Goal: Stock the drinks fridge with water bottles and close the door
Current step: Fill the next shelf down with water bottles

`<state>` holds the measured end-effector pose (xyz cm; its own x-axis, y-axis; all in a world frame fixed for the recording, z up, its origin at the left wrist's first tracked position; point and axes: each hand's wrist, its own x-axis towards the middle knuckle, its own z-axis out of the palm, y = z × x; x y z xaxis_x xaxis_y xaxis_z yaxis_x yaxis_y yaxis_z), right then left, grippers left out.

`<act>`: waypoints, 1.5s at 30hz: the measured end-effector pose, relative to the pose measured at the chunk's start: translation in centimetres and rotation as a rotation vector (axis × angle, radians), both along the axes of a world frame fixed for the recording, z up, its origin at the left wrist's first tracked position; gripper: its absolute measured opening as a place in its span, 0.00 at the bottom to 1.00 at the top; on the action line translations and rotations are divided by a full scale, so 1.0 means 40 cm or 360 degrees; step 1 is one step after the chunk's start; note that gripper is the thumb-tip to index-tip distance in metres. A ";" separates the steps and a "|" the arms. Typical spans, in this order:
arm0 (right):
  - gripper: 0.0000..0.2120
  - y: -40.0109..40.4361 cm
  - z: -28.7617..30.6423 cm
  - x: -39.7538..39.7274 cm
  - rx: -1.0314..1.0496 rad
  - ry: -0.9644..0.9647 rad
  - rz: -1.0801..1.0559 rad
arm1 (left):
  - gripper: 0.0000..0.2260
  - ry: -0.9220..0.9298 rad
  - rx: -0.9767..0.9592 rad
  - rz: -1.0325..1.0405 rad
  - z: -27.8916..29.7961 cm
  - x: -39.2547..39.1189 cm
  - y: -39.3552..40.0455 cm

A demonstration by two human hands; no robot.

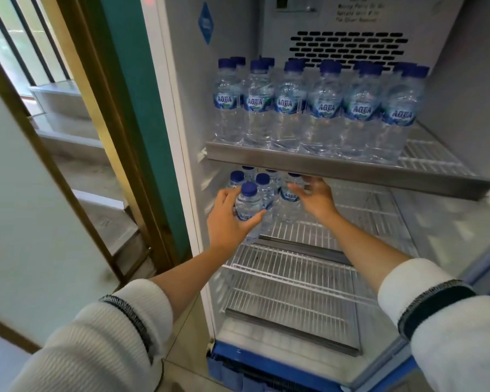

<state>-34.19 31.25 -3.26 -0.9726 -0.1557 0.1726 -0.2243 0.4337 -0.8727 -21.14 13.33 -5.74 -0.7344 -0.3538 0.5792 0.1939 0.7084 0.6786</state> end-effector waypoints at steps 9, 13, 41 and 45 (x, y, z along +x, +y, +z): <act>0.22 0.135 -0.164 0.127 0.0257 0.0105 -0.0173 | 0.29 0.0031 -0.0104 -0.0221 0.017 -0.058 0.191; 0.23 0.186 -0.195 0.151 0.0350 0.0072 -0.0171 | 0.31 -0.0152 -0.0222 -0.0183 0.000 -0.097 0.220; 0.27 -0.007 -0.190 0.154 0.0114 0.0110 -0.0004 | 0.50 -0.0993 -0.1379 -0.0164 -0.217 0.033 0.057; 0.27 -0.015 -0.201 0.139 0.0150 0.0133 0.0033 | 0.51 -0.1106 -0.1412 -0.0171 -0.216 0.033 0.056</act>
<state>-28.63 30.64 -11.29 -0.9519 -0.1950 0.2363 -0.3041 0.5075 -0.8062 -19.82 15.56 -14.40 -0.9968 0.0634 0.0485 0.0599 0.9957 -0.0709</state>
